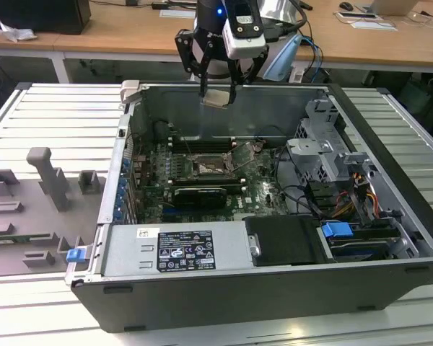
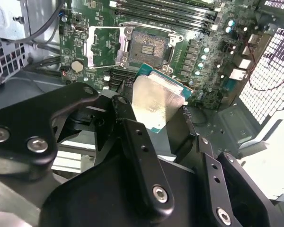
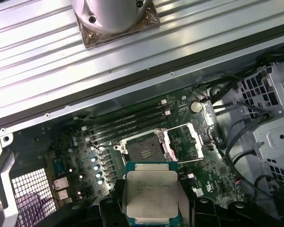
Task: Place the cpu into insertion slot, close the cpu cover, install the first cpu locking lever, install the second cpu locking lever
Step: 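Place the cpu into insertion slot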
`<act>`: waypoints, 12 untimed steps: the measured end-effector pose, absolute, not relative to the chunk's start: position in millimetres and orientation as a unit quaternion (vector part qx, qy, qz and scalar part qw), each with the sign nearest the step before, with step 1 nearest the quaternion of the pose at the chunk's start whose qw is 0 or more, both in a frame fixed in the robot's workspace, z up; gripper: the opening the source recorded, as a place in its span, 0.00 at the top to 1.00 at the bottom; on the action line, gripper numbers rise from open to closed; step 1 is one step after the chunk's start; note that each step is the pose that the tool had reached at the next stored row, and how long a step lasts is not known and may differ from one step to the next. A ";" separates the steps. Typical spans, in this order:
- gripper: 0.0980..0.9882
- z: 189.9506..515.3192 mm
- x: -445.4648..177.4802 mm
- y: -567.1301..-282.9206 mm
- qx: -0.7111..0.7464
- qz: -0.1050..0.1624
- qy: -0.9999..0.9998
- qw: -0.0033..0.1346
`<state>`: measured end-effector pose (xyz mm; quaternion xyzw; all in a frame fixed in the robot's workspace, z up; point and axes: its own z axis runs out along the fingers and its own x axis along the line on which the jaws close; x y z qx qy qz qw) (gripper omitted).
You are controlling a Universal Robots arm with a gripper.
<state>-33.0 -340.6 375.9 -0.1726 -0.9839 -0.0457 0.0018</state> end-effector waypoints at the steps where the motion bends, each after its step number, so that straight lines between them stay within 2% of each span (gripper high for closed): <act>1: 0.52 375.8 -33.0 -340.6 -0.176 -0.046 -0.983 0.002; 12: 0.52 375.8 -33.0 -340.6 -0.242 -0.045 -0.969 -0.002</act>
